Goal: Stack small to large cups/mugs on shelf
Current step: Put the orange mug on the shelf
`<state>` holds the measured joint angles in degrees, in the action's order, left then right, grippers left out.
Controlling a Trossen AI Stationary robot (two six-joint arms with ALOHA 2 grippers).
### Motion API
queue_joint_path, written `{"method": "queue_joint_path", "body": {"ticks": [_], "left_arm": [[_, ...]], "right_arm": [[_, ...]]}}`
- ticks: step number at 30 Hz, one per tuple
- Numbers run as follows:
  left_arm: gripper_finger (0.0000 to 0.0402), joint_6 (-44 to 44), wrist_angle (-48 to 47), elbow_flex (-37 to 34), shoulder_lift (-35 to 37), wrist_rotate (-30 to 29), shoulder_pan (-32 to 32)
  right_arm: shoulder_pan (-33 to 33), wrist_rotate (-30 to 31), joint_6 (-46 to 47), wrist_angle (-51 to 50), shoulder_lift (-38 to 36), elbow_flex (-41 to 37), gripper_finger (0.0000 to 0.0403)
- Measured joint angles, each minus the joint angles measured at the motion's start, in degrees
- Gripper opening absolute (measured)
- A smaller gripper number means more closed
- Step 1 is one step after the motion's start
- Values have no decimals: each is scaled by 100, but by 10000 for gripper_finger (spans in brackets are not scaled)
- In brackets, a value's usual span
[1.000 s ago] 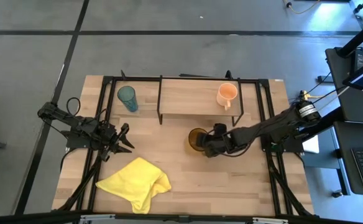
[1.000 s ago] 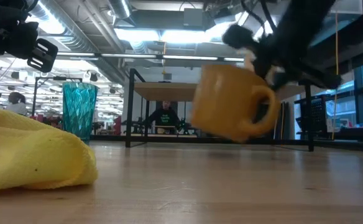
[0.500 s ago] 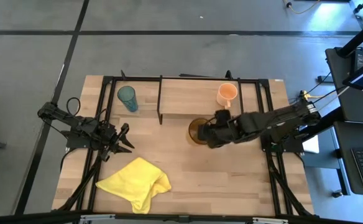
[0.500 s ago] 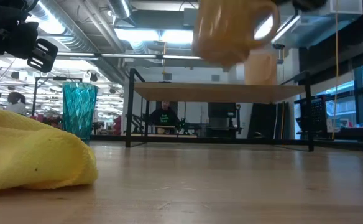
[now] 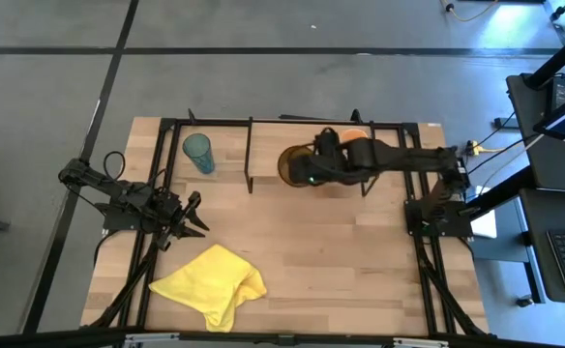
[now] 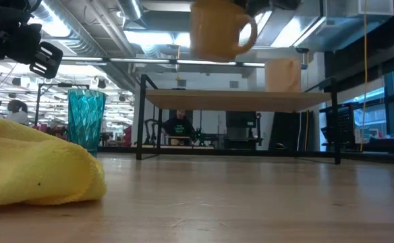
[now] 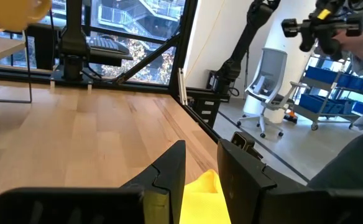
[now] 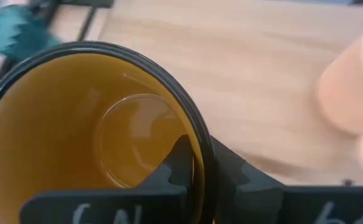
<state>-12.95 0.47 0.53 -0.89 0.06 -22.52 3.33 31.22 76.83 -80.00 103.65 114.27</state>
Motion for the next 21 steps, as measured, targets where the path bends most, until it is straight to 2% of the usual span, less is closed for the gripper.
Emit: {"method": "queue_joint_path", "body": {"ticks": [4, 10, 21], "left_arm": [[87, 0, 0, -1, 0, 2, 0], [87, 0, 0, -1, 0, 2, 0], [87, 0, 0, 0, 0, 2, 0]], "right_arm": [[-223, -10, 249, -642, 83, 206, 27], [-423, -82, 530, -600, 89, 230, 28], [-569, 63, 430, -880, 97, 225, 27]]}}
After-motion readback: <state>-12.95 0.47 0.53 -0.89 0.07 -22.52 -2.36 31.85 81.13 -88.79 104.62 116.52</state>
